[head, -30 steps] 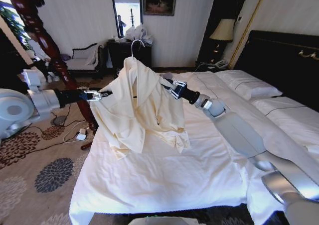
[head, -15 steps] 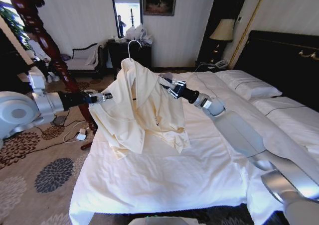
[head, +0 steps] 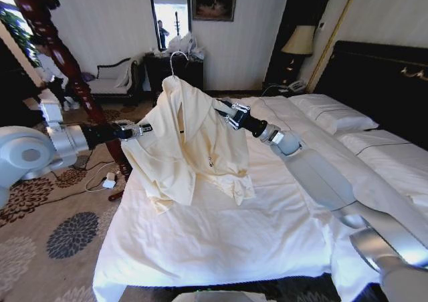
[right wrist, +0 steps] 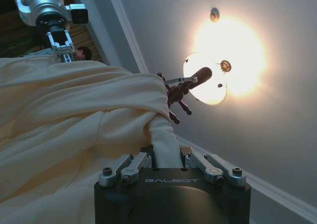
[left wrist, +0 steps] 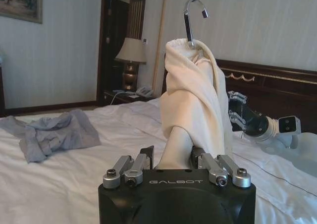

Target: Pick up the clothes from the bed and hang them on the clothes hanger.

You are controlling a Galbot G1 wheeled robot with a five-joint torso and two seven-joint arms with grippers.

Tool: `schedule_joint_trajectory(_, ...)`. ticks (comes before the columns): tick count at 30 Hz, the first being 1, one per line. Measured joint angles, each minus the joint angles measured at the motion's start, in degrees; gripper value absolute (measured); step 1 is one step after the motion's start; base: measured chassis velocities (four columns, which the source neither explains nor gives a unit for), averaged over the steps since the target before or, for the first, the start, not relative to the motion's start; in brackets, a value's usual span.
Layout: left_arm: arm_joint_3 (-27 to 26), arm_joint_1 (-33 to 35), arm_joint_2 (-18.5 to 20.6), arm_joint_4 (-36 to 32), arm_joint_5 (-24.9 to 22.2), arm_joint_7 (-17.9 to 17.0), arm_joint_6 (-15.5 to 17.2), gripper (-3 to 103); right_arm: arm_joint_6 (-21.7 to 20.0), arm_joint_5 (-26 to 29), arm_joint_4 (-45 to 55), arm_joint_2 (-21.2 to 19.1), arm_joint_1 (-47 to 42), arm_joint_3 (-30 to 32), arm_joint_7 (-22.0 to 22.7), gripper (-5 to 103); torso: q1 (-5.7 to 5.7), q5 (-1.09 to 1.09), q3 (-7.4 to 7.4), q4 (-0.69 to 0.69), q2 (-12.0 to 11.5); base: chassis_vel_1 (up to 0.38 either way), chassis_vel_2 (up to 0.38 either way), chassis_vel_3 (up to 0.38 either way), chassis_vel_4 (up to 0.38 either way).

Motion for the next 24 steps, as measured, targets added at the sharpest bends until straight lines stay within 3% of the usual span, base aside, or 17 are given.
schedule_joint_trajectory(3,0.0,-0.2,-0.1,0.5,0.2,-0.1,-0.2,30,-0.2,3.7,0.1,-0.4,0.1,0.5,-4.7,36,0.00,-0.02,-0.01,-0.01,0.0,0.000,0.000,0.000,0.000)
schedule_joint_trajectory(5,0.0,-0.2,-0.1,0.6,0.3,-0.1,-0.2,30,-0.2,4.5,0.1,-0.5,0.1,0.5,-5.9,36,-0.01,-0.01,-0.01,0.00,0.0,0.000,0.000,0.000,0.000)
schedule_joint_trajectory(10,0.0,-0.3,-0.3,0.8,0.9,0.2,-0.3,8,-0.6,8.0,0.1,-1.1,0.0,0.6,-12.3,57,0.00,0.00,0.00,-0.01,0.0,0.000,0.000,0.000,0.000)
schedule_joint_trajectory(14,0.0,0.1,-0.4,1.0,2.0,0.5,-0.3,0,-0.5,8.1,-0.2,-1.2,-0.6,1.0,-12.7,74,0.00,0.00,0.00,0.00,0.0,0.000,0.000,0.000,0.000)
schedule_joint_trajectory(15,0.0,0.4,-0.6,1.0,2.5,0.5,-0.4,0,-0.4,8.1,-0.3,-1.2,-1.1,1.3,-12.7,79,0.00,0.00,0.00,0.01,0.0,0.000,0.000,0.000,0.000)
schedule_joint_trajectory(17,0.1,0.7,-1.0,1.0,3.0,0.5,-0.4,0,-0.4,8.0,-0.5,-1.2,-1.6,1.6,-12.7,79,-0.01,0.00,0.00,0.02,0.0,0.000,0.000,0.000,0.000)
schedule_joint_trajectory(20,-0.1,2.6,-2.7,0.6,4.1,0.2,-0.4,0,-0.3,8.0,-0.7,-1.8,-4.2,2.4,-12.4,95,0.00,0.00,0.00,0.00,0.0,0.000,0.000,0.000,0.000)
schedule_joint_trajectory(24,-0.6,6.2,-5.3,0.4,6.7,-1.9,-0.7,0,-0.2,7.9,-0.8,-3.2,-8.1,4.0,-11.5,100,0.00,0.02,0.00,-0.02,0.0,0.000,0.000,0.000,0.000)
